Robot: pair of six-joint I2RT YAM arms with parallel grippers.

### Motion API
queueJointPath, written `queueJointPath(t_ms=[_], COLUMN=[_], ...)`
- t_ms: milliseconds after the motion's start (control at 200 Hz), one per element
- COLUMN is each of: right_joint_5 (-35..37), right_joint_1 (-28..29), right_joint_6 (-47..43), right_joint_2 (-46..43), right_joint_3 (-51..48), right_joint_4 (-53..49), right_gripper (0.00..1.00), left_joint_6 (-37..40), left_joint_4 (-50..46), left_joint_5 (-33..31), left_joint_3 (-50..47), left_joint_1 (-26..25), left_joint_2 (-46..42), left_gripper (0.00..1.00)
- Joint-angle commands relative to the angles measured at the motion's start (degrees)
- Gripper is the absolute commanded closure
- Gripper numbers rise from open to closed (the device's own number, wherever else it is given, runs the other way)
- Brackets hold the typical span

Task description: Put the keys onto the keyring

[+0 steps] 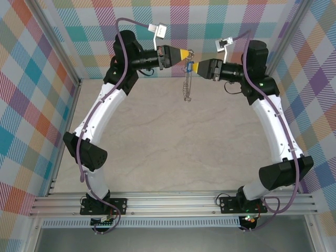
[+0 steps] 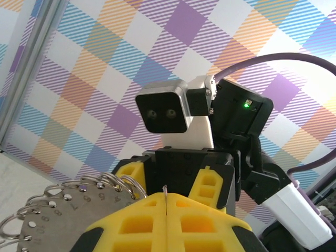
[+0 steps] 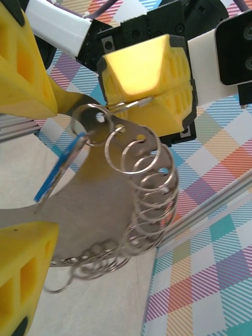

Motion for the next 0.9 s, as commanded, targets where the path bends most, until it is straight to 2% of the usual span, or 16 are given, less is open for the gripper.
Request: queueJointPath(t_ms=[0,195,275,410,605,895], right_joint_5=[-2.26,-2.35,-2.52,-2.46,-1.21,-0.33], right_joint_1=[0.81,1.53,1.64,1.74,1.77,1.77], right_joint_6=[0.37,0.20,0.19,-0.54,-2.71,-3.86], right_joint_2=[1.02,2.01,2.28,1.94,0.04,-1.75], right_joint_3=[2.70,3.26,3.43,3.23,1.54,-0.56], right_joint_4=[2.45,2.45,2.45,1.34,-2.24,-4.11], right_gripper=[0.46,0.45,0.48,0.61,0.63,0.89], left_joint_6=[-1.37,-1.61,-1.55,-0.59,3.16,4.07], left_joint_4=[3.22,2.70,2.57,1.62,-2.25,-3.18], left_joint_5=[1.25,1.97,1.79,1.35,-0.69,-1.13], left_joint_3=[2.76,4.03,4.03,4.01,4.03,3.72], left_joint_1=[-0.83,-1.05,-1.07,-1.06,-1.03,-0.96], left_joint_2=[0.16,0.99,1.08,0.89,0.25,0.07], left_gripper=[1.00,1.00,1.00,1.00,1.00,1.00])
